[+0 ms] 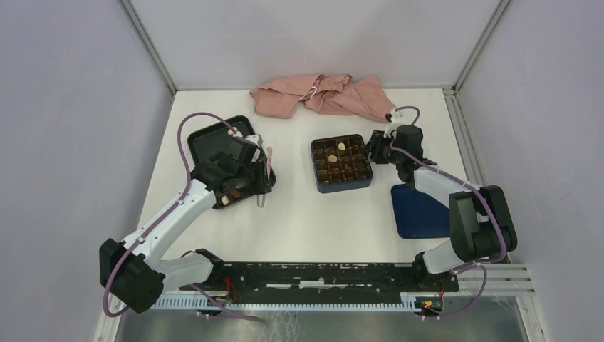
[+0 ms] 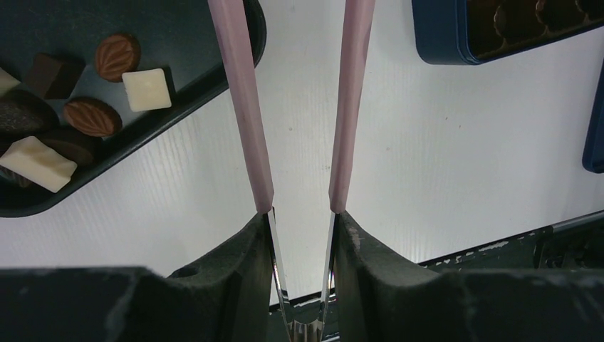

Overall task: Pack the chocolate
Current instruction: Adjust the clamp.

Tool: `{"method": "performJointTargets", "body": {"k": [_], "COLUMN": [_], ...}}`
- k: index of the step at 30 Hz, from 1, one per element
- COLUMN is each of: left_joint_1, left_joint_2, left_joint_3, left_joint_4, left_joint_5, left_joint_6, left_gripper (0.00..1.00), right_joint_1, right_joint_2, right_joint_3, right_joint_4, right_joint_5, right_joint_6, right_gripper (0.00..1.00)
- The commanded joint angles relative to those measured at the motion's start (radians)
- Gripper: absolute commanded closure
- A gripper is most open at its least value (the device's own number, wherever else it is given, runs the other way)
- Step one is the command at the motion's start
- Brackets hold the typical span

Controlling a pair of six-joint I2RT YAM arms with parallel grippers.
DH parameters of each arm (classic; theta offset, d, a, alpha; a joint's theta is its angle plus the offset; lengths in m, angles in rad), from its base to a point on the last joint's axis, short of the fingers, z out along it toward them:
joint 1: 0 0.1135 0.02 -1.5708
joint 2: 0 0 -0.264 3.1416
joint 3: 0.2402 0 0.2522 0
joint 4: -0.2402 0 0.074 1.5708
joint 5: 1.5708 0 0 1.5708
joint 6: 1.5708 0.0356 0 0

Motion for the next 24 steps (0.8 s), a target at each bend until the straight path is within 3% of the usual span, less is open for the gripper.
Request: {"method": "performJointTargets", "body": {"k": [1, 8, 10, 11, 12, 13, 18, 21, 24], "left_joint_1": [0.055, 0.256, 0.321, 0.353, 0.383, 0.408, 0.514, 0.561, 0.588], "left_joint_2": [-0.021, 0.023, 0.057, 0.073, 0.094, 0.116, 0.253, 0.357, 0.479], "left_joint_3": [0.056, 0.098, 0.104, 0.107, 0.115, 0.125, 0.216, 0.297, 0.417], "left_joint_4": [-0.003, -0.049, -0.053, -0.051, -0.050, -0.048, -0.020, -0.013, -0.062], "left_joint_5": [-0.024, 0.063, 0.094, 0.109, 0.122, 0.132, 0.222, 0.263, 0.266], "left_joint_6": [0.066, 0.146, 0.173, 0.187, 0.200, 0.213, 0.277, 0.305, 0.343], "left_gripper": [0.60, 0.60, 0.60, 0.60, 0.60, 0.60, 0.60, 0.60, 0.59], "right_joint_1": [-0.003, -0.004, -0.004, -0.003, -0.003, -0.004, -0.009, -0.008, -0.010], "right_joint_2": [-0.049, -0.135, -0.135, -0.130, -0.119, -0.107, -0.004, -0.065, -0.084], "right_joint_3": [0.166, 0.304, 0.381, 0.422, 0.453, 0.471, 0.530, 0.345, 0.283], "right_joint_4": [-0.056, -0.166, -0.244, -0.296, -0.323, -0.338, -0.446, -0.234, -0.198], "right_joint_5": [-0.044, -0.117, -0.174, -0.216, -0.269, -0.321, -0.744, -0.804, -0.808], "right_joint_6": [-0.203, -0.617, -0.740, -0.805, -0.841, -0.840, -0.854, -0.758, -0.762], "right_gripper": [0.51, 0.53, 0.48, 0.39, 0.17, 0.03, 0.02, 0.02, 0.02]}}
